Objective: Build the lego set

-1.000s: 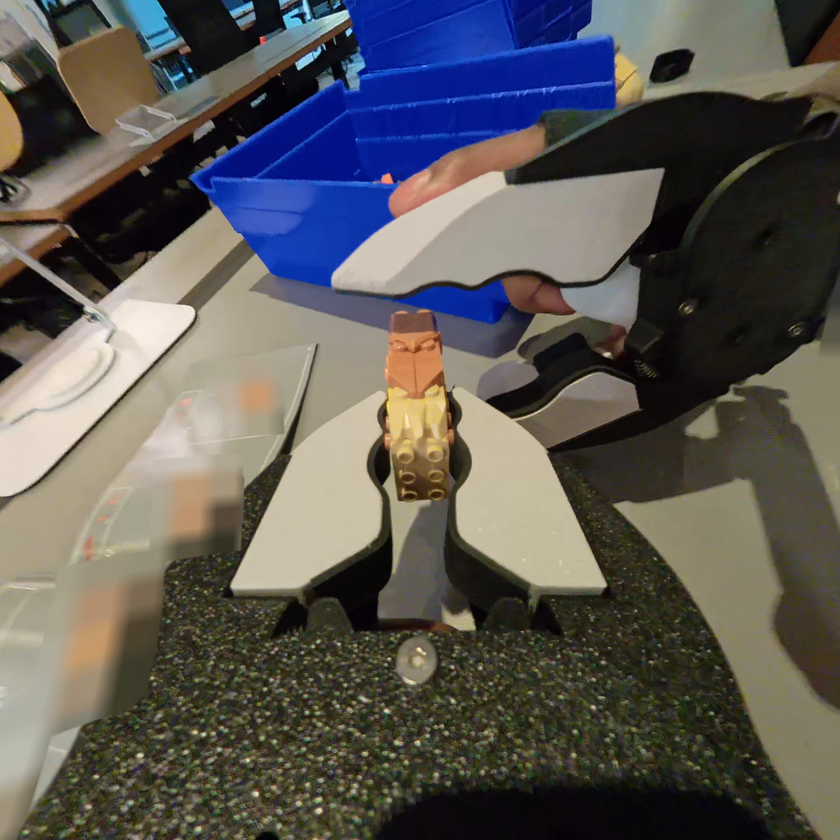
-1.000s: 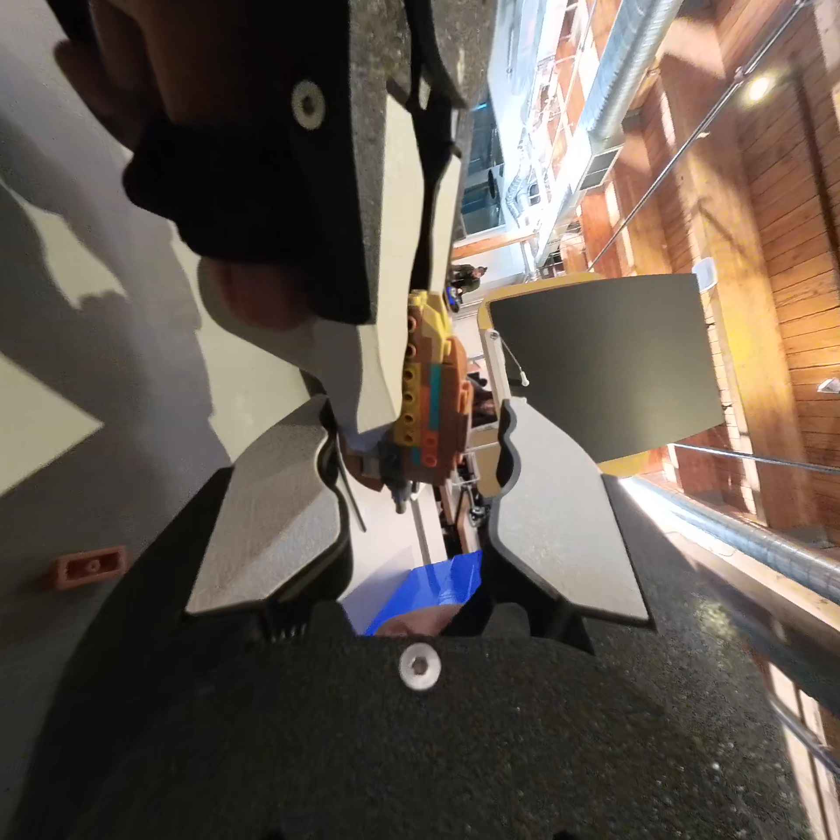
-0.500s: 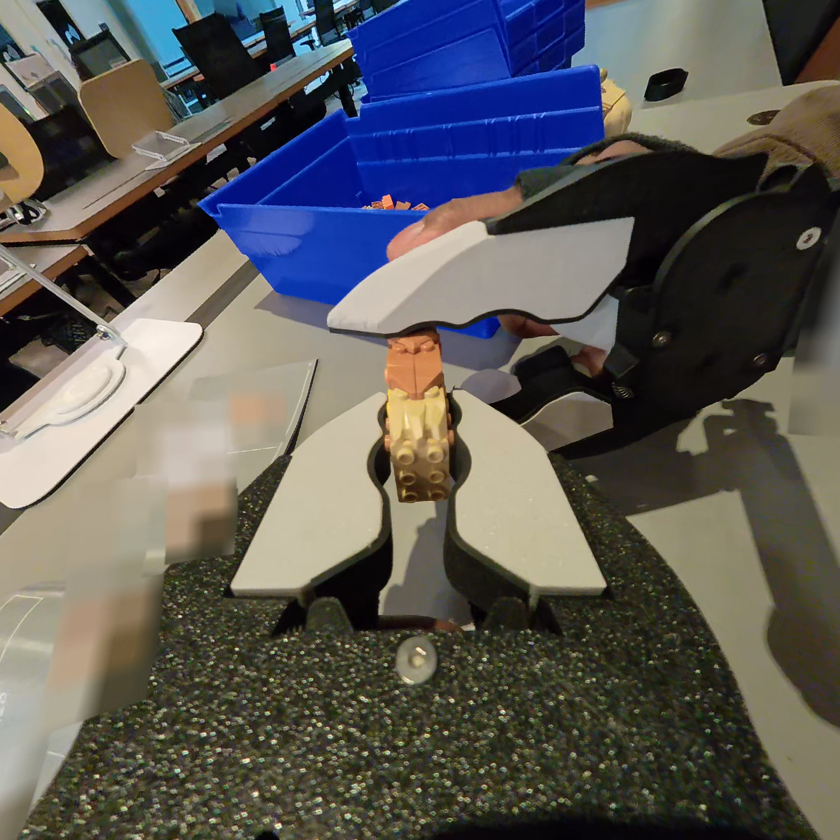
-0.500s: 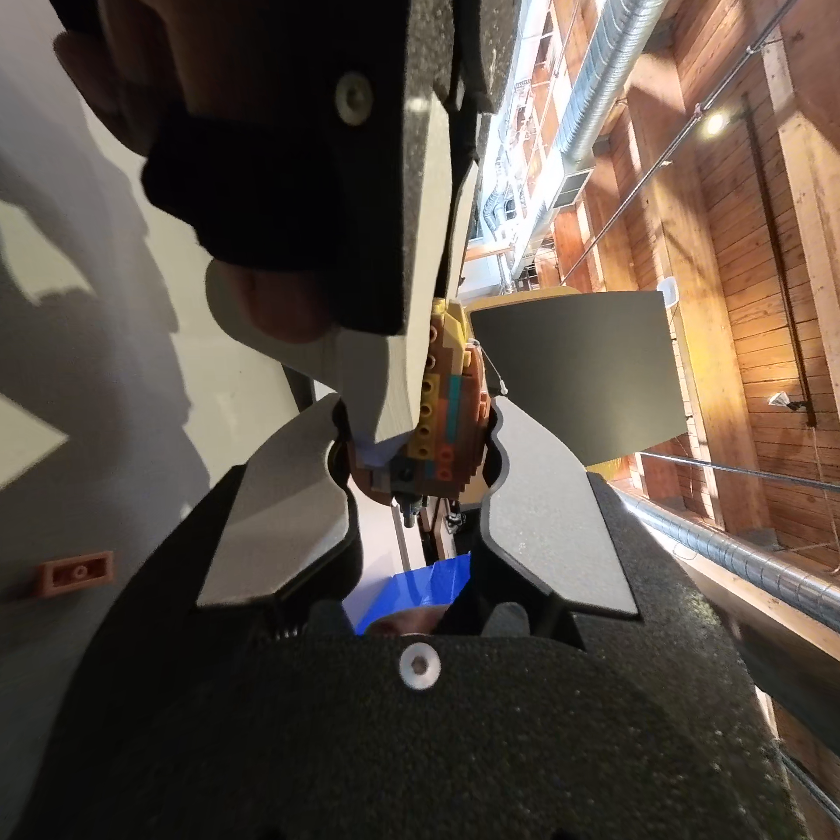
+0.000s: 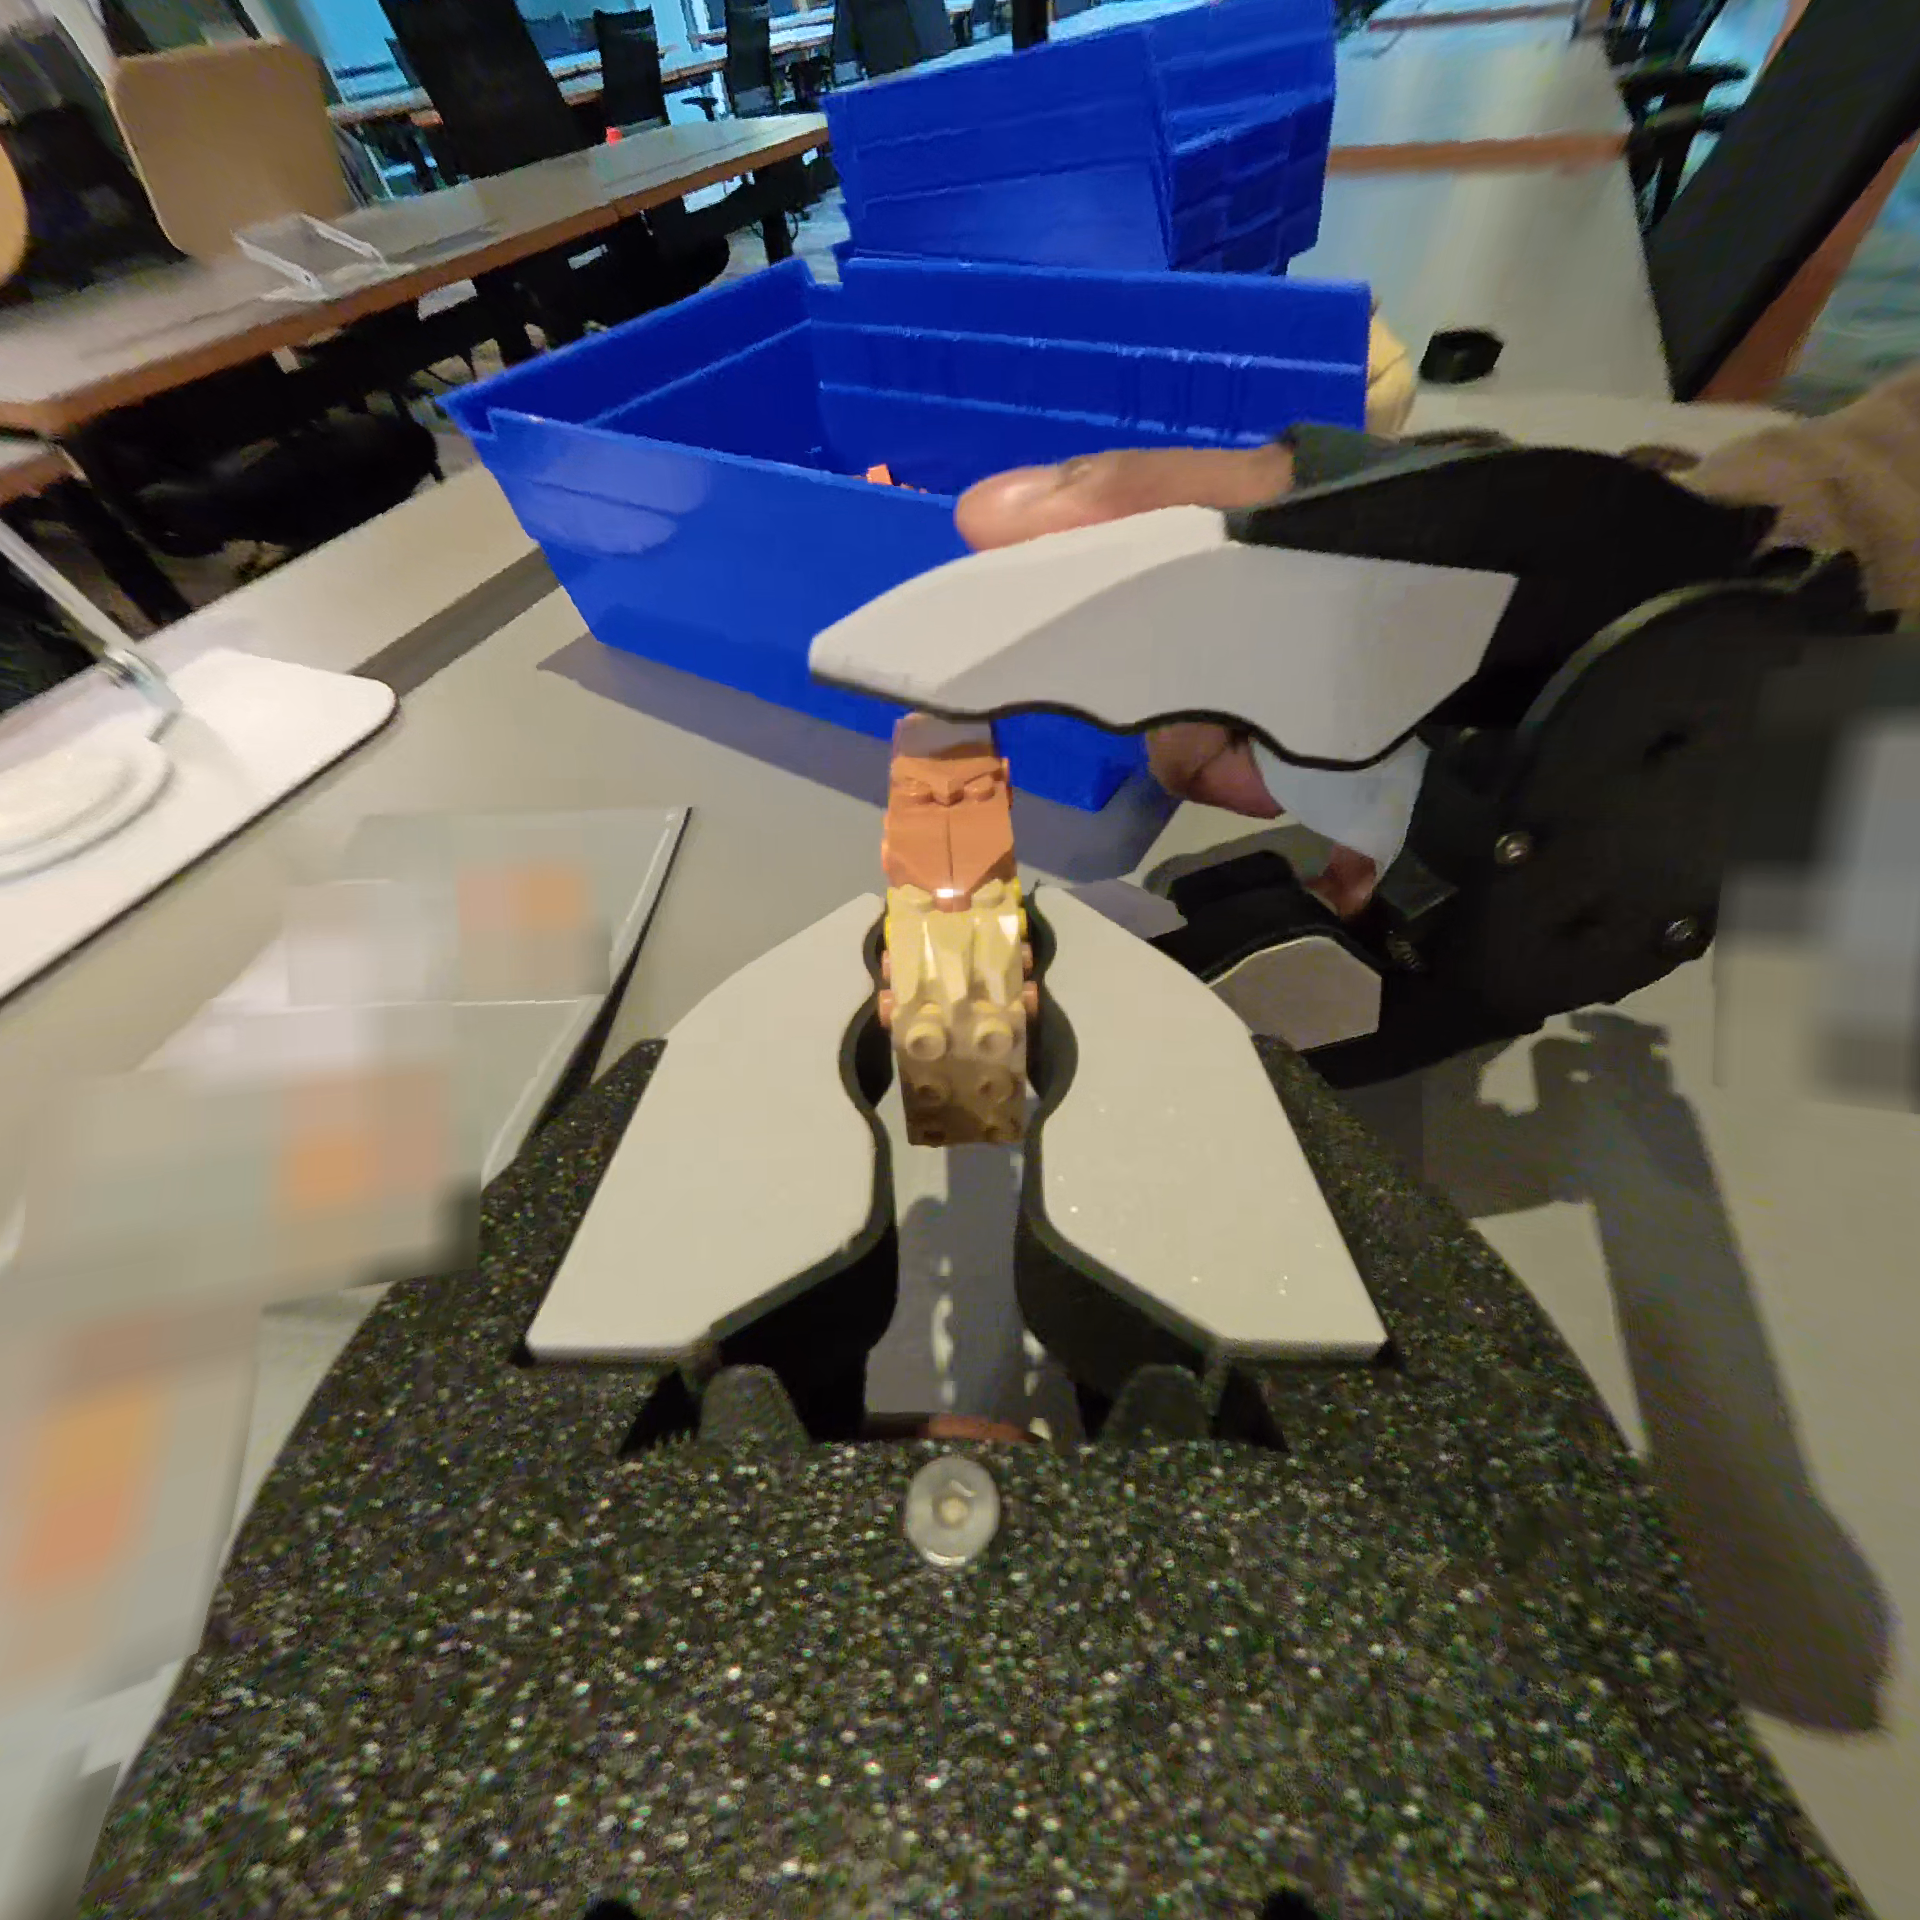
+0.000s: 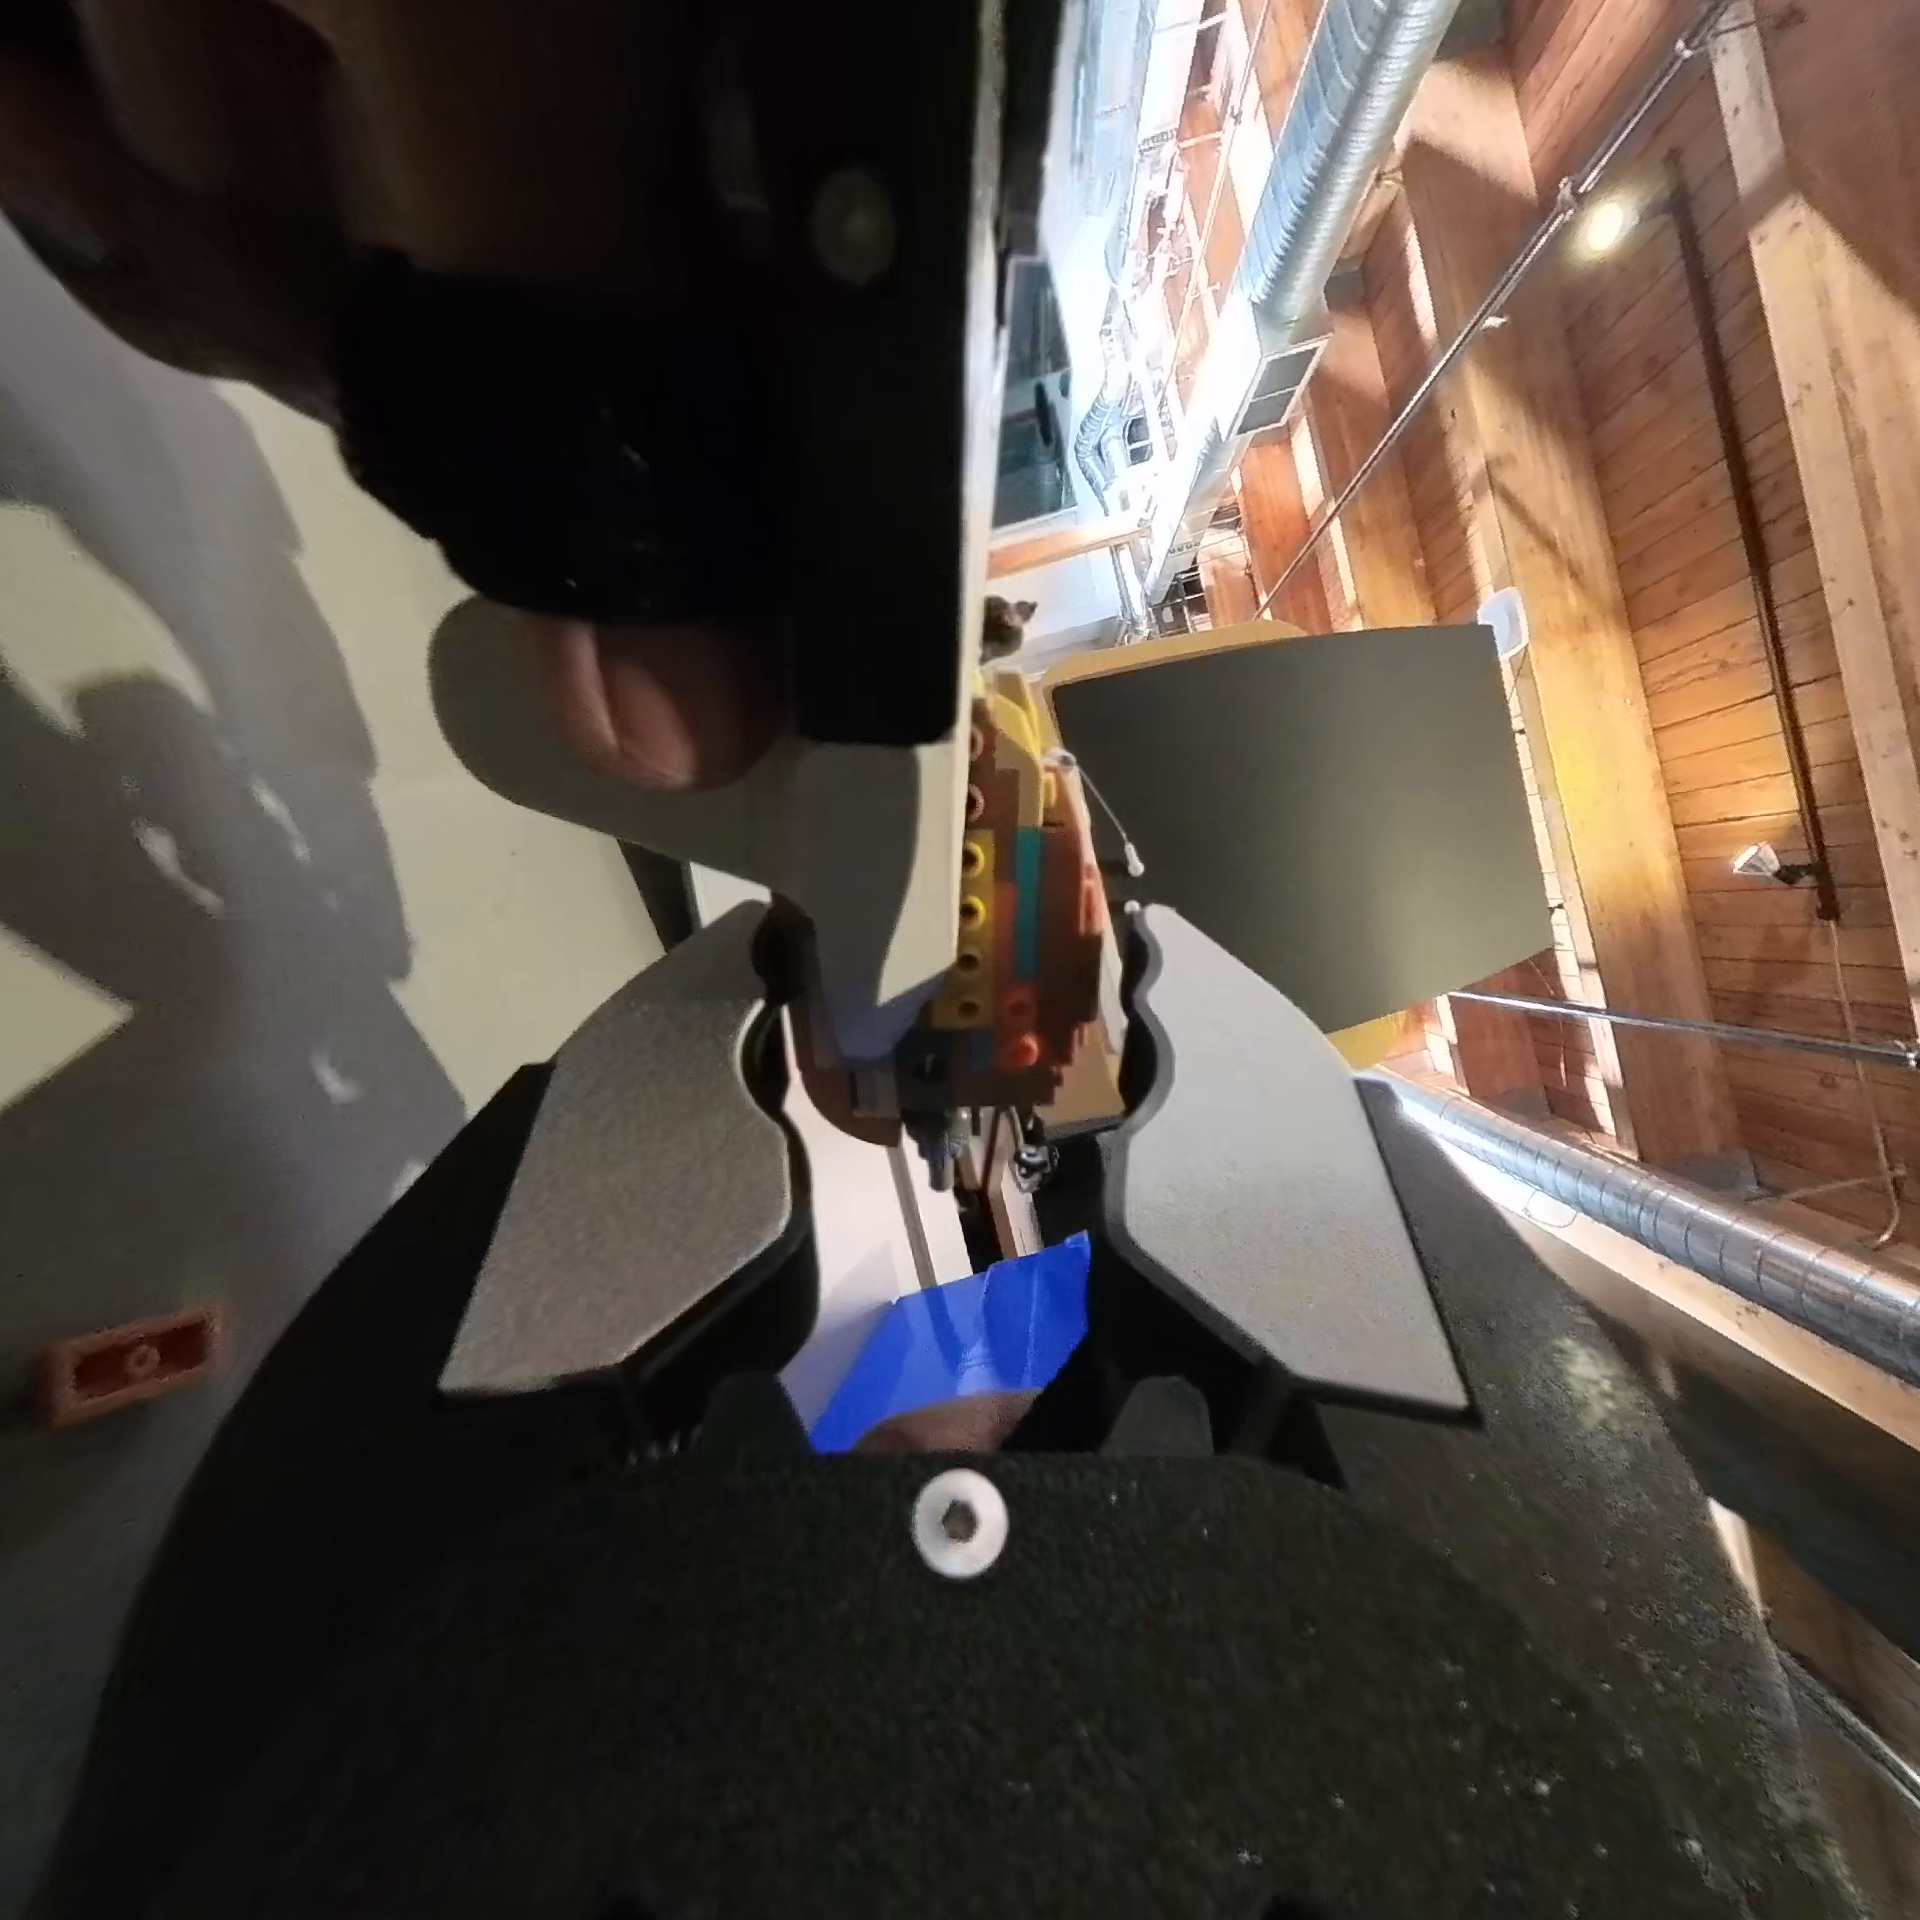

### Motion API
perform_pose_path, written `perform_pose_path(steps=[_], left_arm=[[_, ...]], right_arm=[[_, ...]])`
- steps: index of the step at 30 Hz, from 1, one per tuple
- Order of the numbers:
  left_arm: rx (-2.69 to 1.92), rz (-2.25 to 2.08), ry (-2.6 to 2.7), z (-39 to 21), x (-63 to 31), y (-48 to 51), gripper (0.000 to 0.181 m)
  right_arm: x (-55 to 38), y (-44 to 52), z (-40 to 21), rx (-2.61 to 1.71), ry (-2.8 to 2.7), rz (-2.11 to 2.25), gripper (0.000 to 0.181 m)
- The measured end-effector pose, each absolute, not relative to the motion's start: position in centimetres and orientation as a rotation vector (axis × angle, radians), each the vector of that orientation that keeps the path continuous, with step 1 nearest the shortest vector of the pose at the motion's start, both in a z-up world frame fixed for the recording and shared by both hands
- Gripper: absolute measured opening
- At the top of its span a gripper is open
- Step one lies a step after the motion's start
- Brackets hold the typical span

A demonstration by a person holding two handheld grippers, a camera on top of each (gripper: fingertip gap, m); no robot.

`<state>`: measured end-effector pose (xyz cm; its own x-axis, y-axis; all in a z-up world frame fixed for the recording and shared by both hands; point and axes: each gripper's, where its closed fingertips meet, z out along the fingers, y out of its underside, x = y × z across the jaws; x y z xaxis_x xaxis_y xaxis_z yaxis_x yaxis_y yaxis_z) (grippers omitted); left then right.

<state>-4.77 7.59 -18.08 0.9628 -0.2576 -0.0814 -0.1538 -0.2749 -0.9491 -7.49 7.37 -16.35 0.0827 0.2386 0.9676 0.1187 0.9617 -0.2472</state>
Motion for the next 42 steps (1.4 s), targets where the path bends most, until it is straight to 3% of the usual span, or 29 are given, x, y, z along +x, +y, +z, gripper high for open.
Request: perform_pose_path(steps=[28, 32, 42], left_arm=[[-1.869, -0.184, 0.266, -18.6, -5.1, 7.6, 0.022], [-1.812, -0.348, 0.175, -18.1, -5.5, 7.4, 0.022], [-1.544, -0.821, 0.092, -14.6, -5.4, 6.0, 0.022]], right_arm=[[-7.7, 7.2, -17.0, -0.294, -1.523, 0.102, 0.057], [-7.4, 7.7, -15.9, -0.375, -1.503, 0.182, 0.079], [-6.4, 7.4, -15.4, -0.364, -1.501, 0.246, 0.072]])
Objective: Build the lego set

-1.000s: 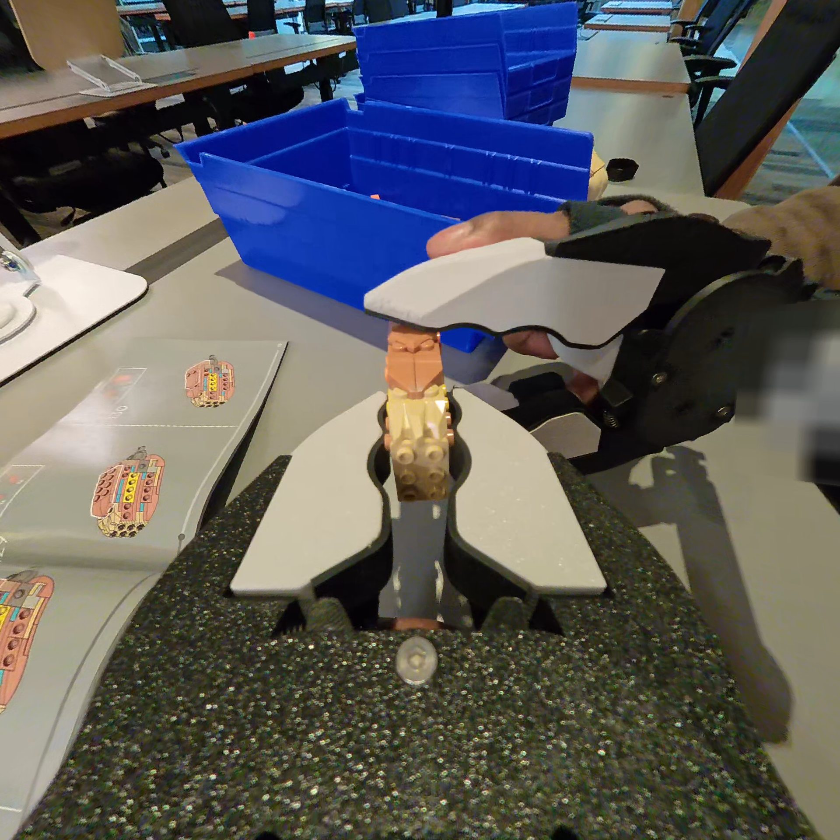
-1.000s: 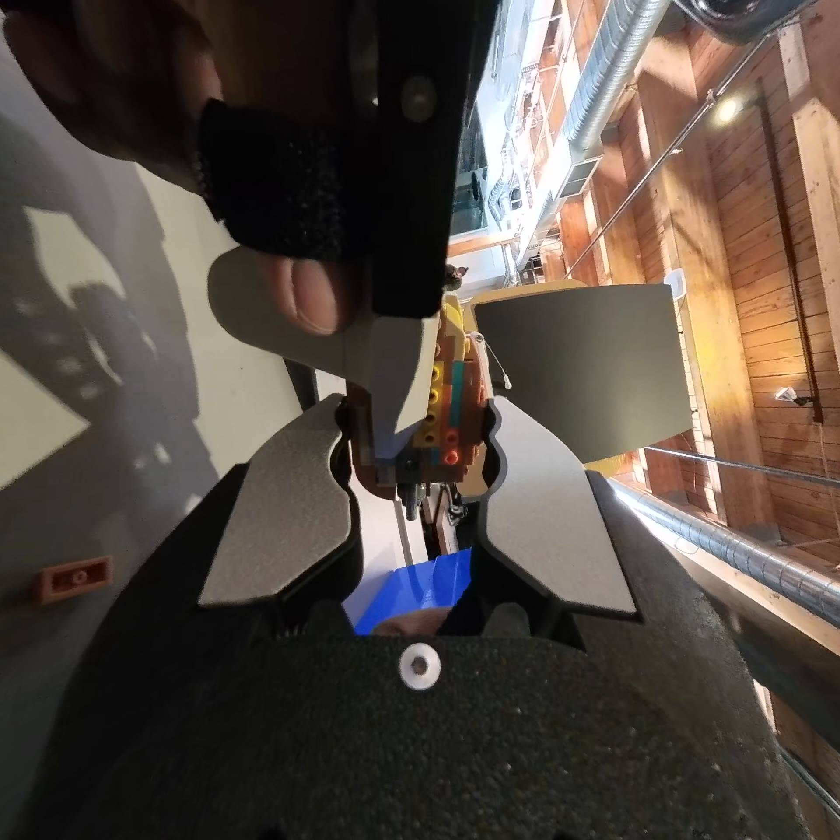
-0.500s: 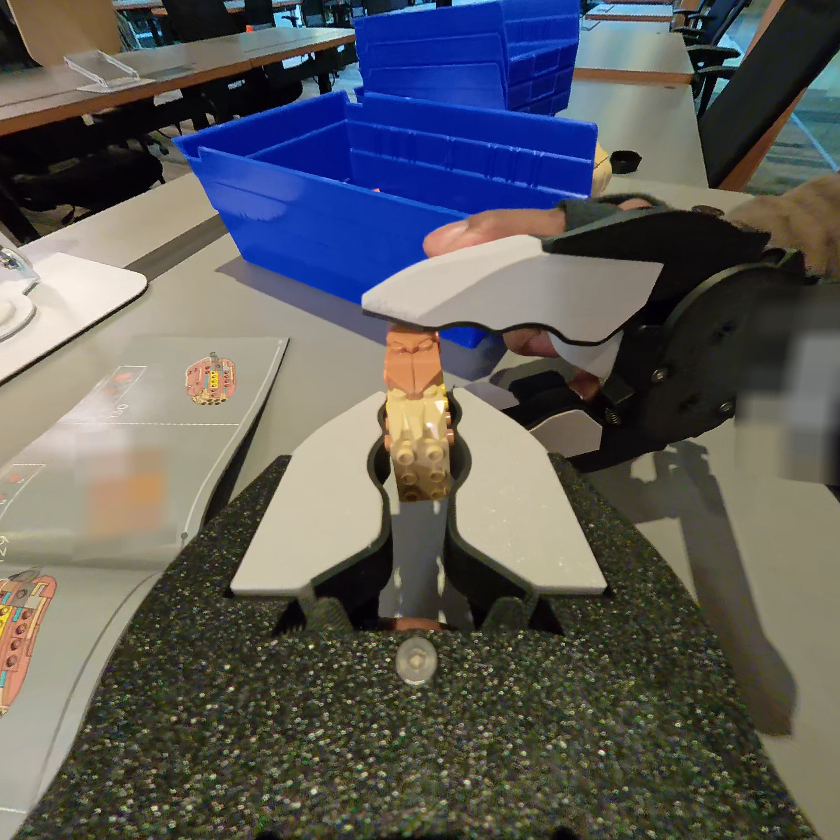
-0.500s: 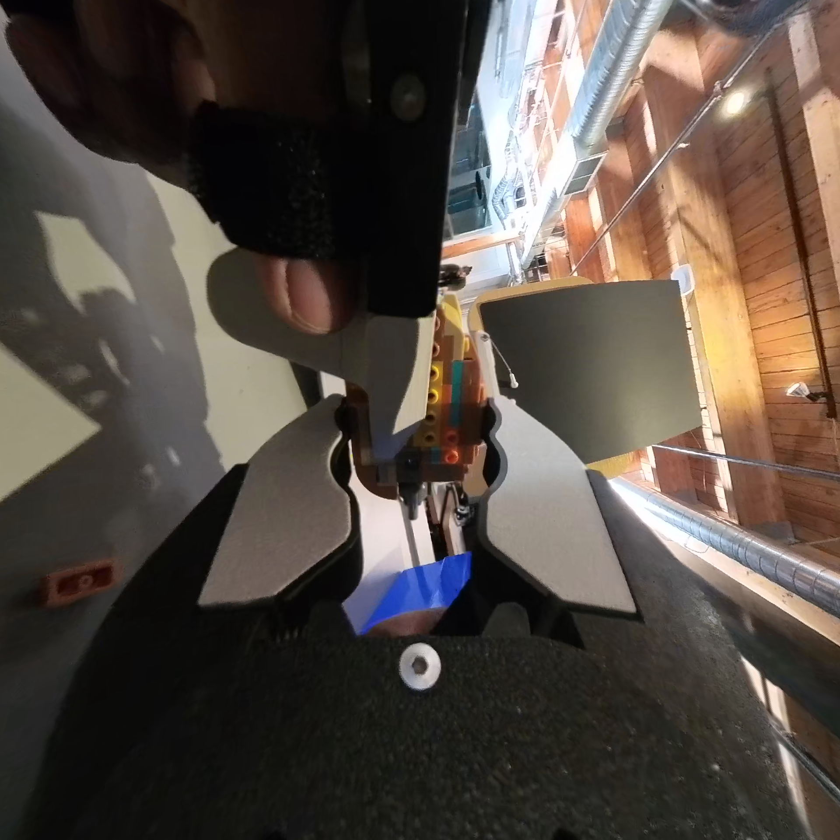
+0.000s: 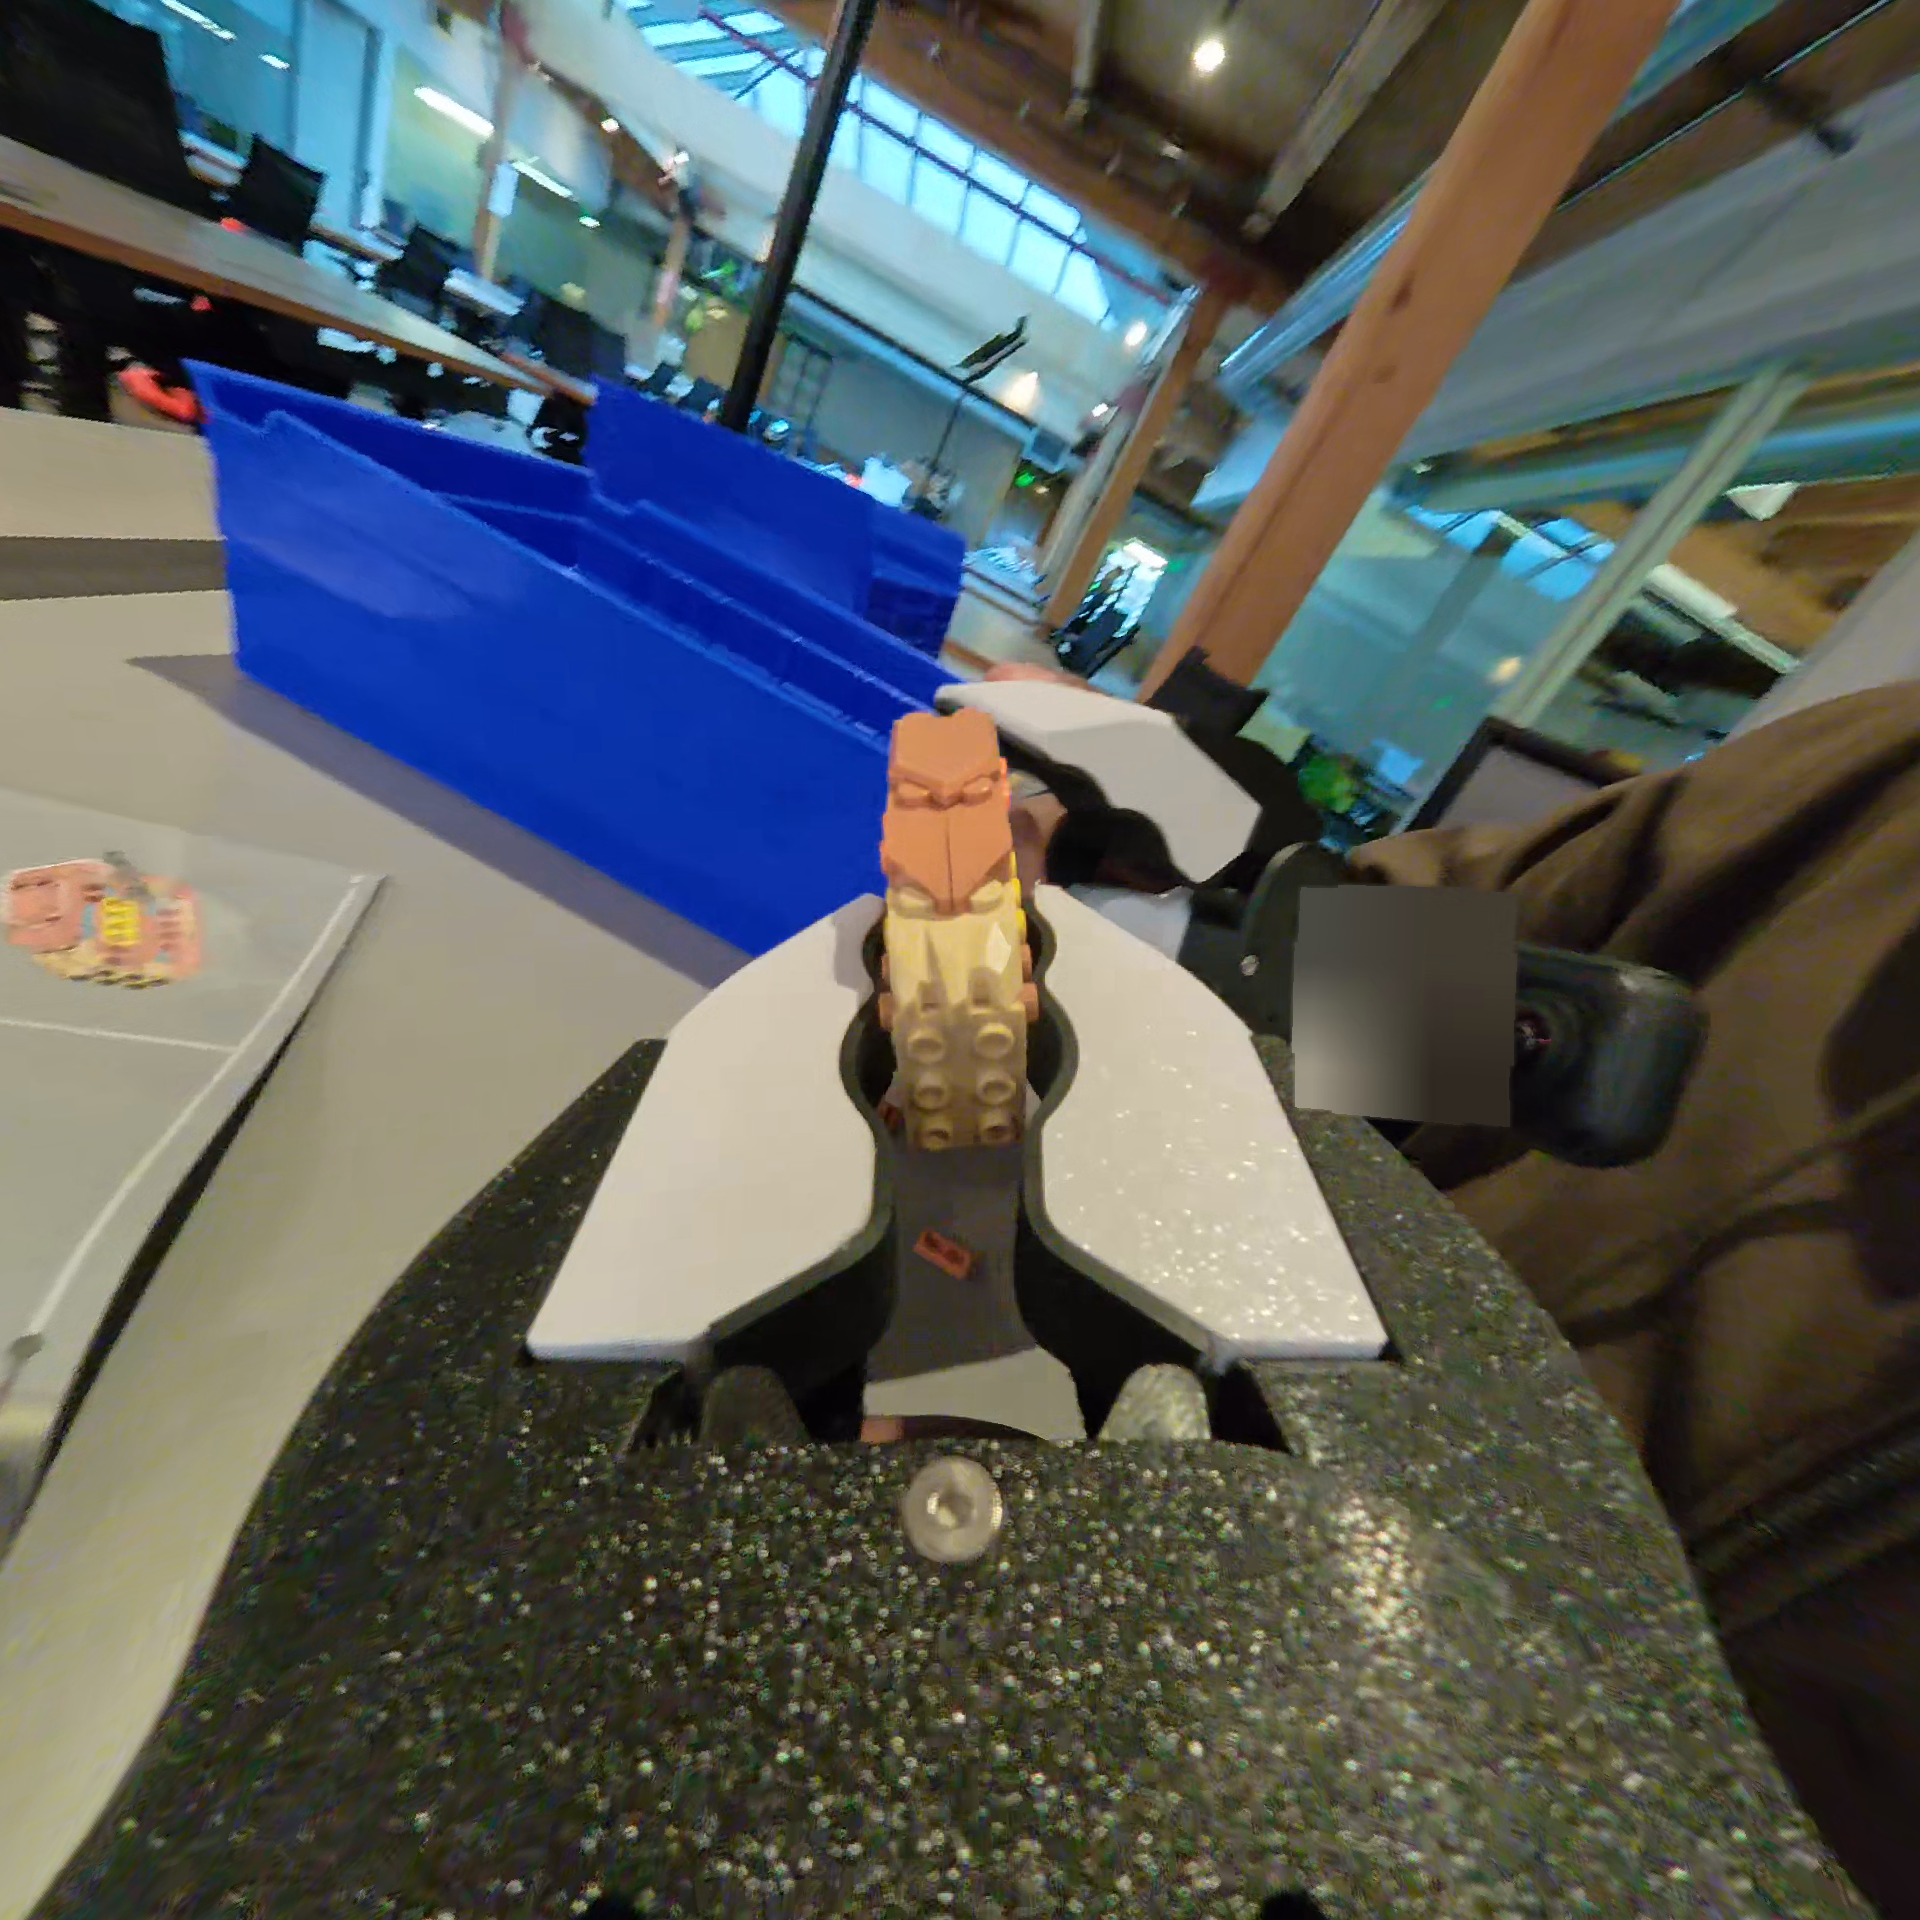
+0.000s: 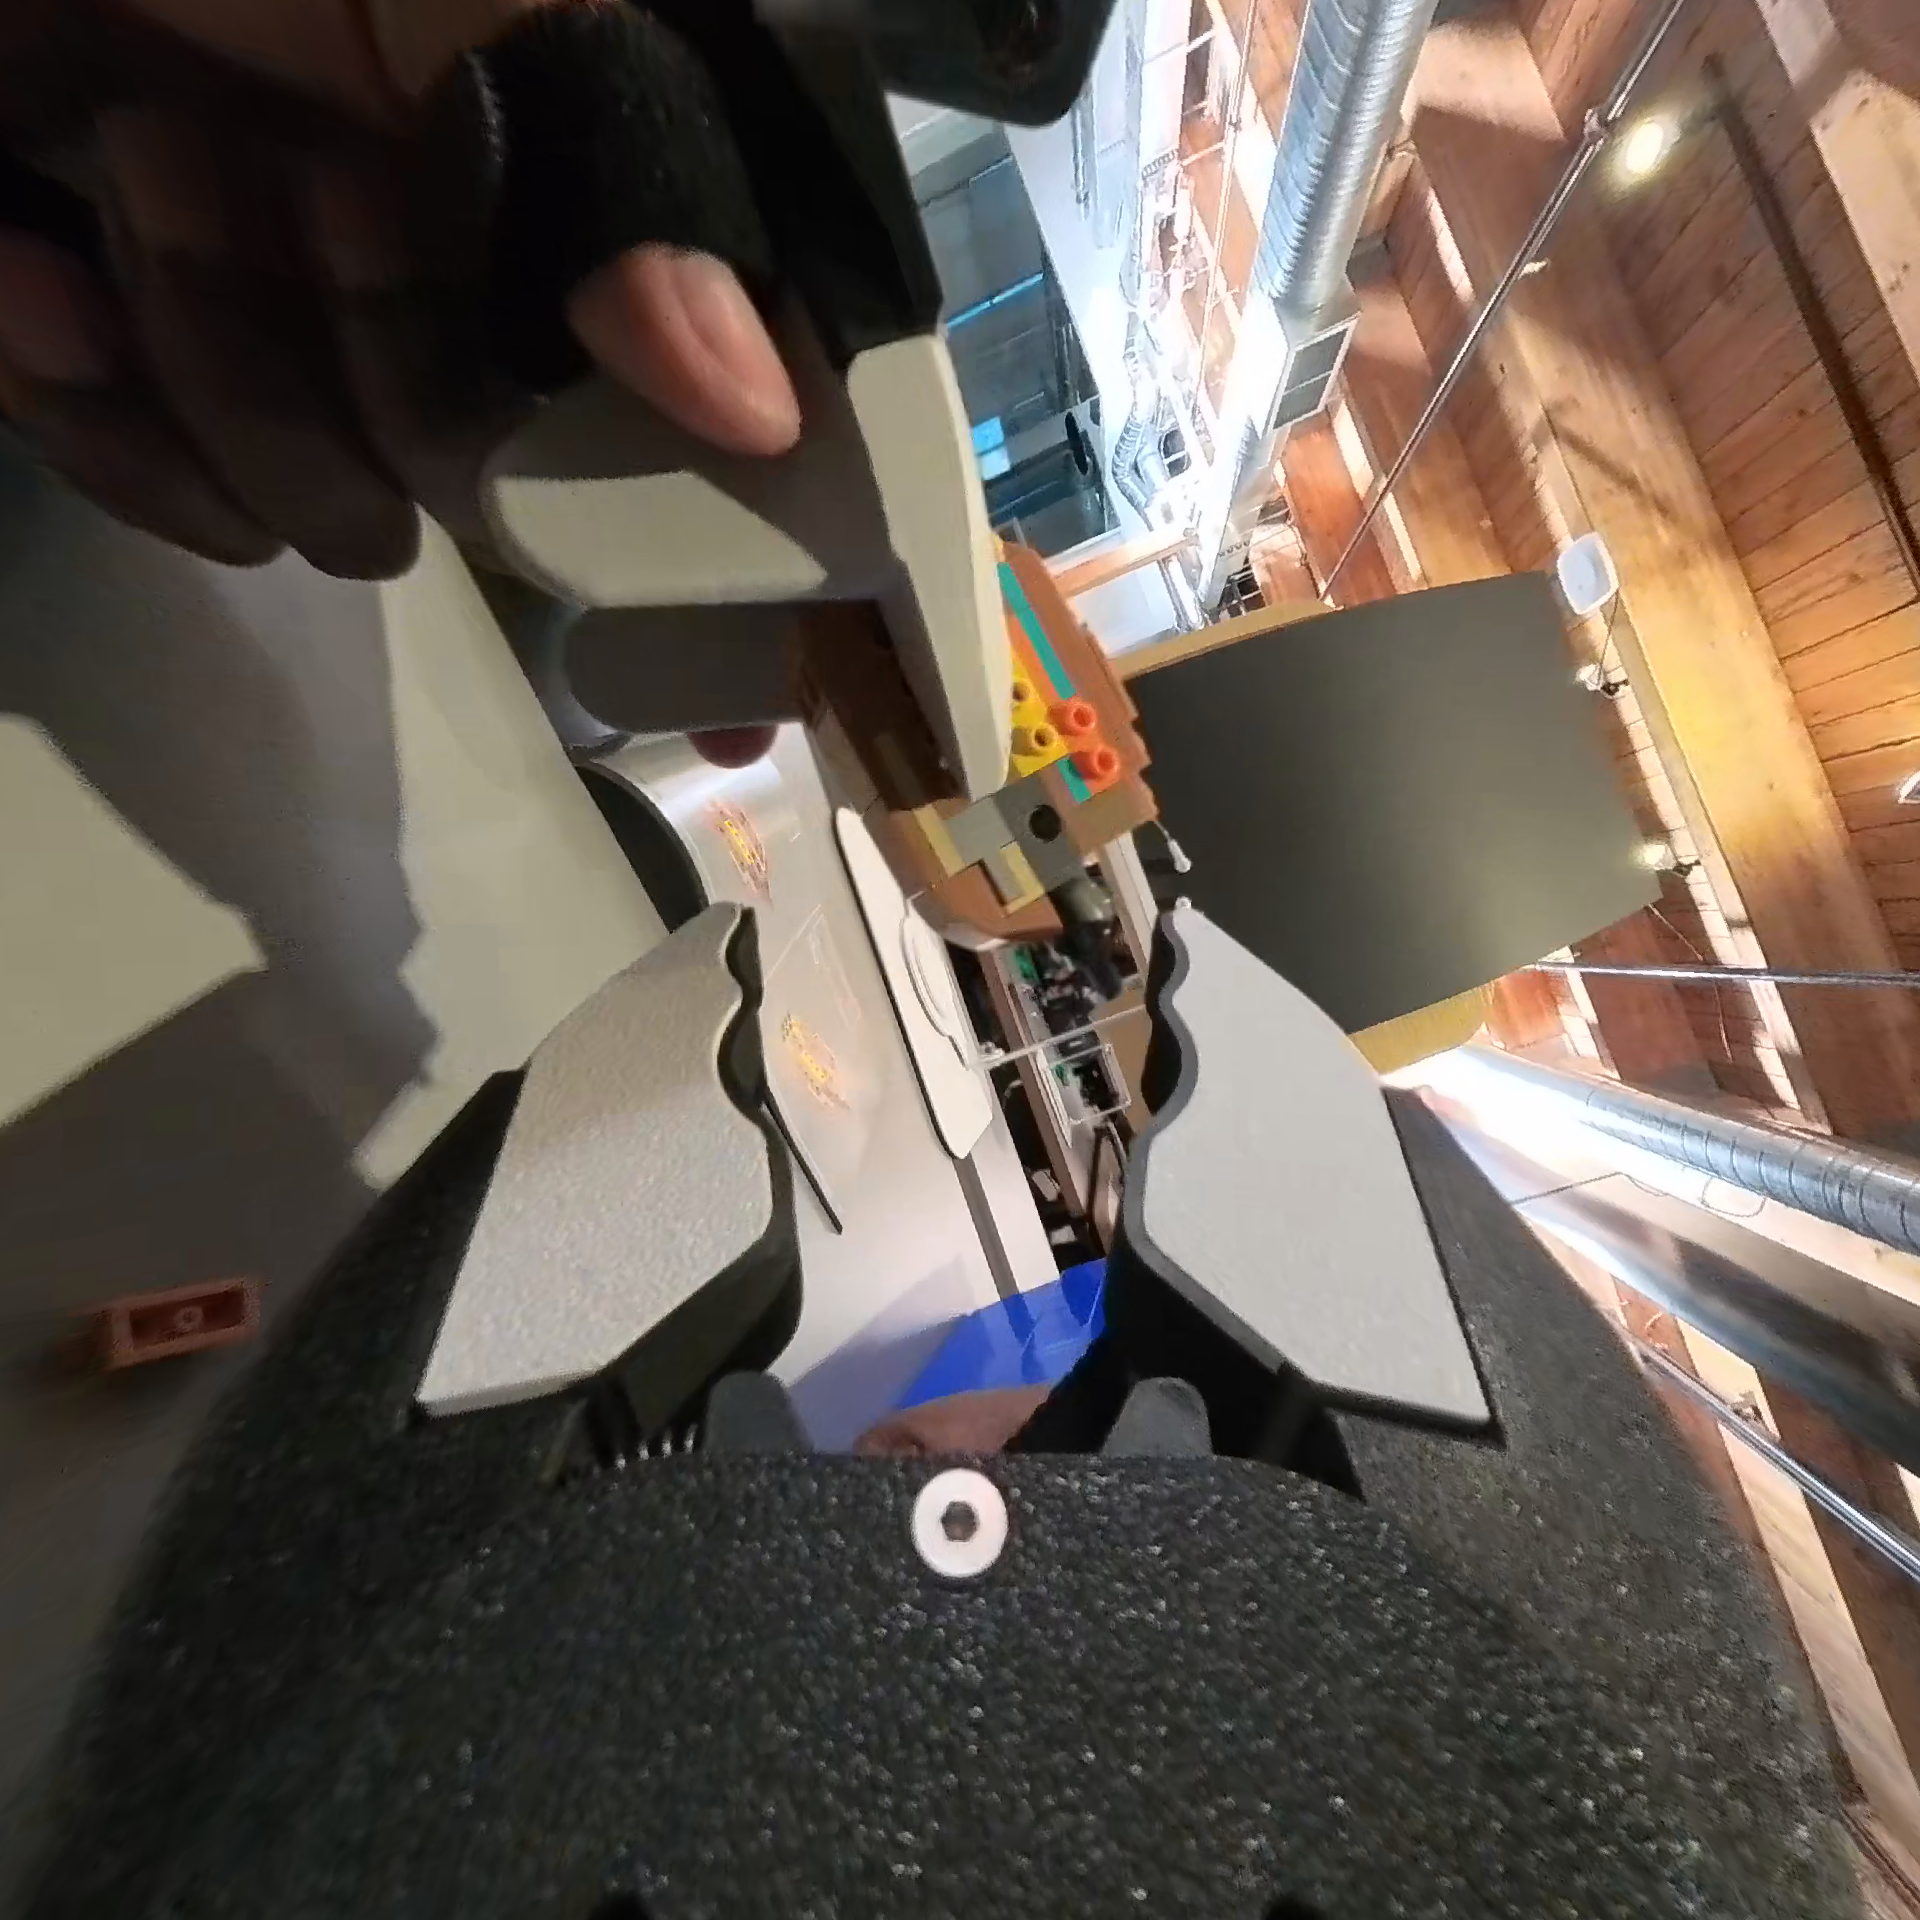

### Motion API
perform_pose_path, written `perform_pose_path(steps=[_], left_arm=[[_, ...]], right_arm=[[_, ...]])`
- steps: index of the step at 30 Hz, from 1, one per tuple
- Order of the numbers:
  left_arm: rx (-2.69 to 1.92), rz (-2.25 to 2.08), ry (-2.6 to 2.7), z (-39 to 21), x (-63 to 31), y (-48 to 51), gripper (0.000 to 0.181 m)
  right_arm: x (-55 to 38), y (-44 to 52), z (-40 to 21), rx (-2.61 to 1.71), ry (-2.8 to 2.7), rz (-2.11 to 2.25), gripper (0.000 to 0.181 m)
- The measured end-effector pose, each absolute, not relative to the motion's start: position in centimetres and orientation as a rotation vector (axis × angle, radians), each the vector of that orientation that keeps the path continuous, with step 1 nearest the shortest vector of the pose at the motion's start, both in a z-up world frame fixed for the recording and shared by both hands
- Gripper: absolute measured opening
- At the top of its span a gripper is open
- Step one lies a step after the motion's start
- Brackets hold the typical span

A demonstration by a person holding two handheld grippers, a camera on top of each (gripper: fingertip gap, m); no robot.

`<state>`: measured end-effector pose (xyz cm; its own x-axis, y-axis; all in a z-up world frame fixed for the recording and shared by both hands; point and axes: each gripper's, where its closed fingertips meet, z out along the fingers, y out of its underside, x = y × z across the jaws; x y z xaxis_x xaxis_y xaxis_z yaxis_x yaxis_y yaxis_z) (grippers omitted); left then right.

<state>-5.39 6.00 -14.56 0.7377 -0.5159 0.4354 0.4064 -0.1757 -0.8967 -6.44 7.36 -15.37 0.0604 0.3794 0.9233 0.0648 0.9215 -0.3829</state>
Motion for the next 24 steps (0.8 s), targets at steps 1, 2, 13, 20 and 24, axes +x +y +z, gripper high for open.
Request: perform_pose_path(steps=[1, 2, 13, 20, 24], left_arm=[[-1.529, -0.844, 0.103, -14.4, -5.2, 5.9, 0.022], [-1.520, -0.863, 0.110, -14.3, -5.0, 5.8, 0.022], [-1.732, -0.526, 0.256, -16.8, -4.7, 6.5, 0.022], [-1.845, -0.266, 0.406, -18.2, -3.5, 6.8, 0.022], [-1.818, -0.199, 0.455, -17.6, -2.9, 6.7, 0.022]], right_arm=[[-6.4, 7.3, -15.3, -0.363, -1.499, 0.248, 0.071], [-6.3, 7.3, -15.2, -0.360, -1.496, 0.250, 0.071], [-6.2, 6.9, -15.3, -0.302, -1.512, 0.237, 0.076], [-6.4, 6.1, -15.9, -0.243, -1.532, 0.194, 0.077], [-6.4, 5.8, -16.1, -0.223, -1.531, 0.181, 0.063]])
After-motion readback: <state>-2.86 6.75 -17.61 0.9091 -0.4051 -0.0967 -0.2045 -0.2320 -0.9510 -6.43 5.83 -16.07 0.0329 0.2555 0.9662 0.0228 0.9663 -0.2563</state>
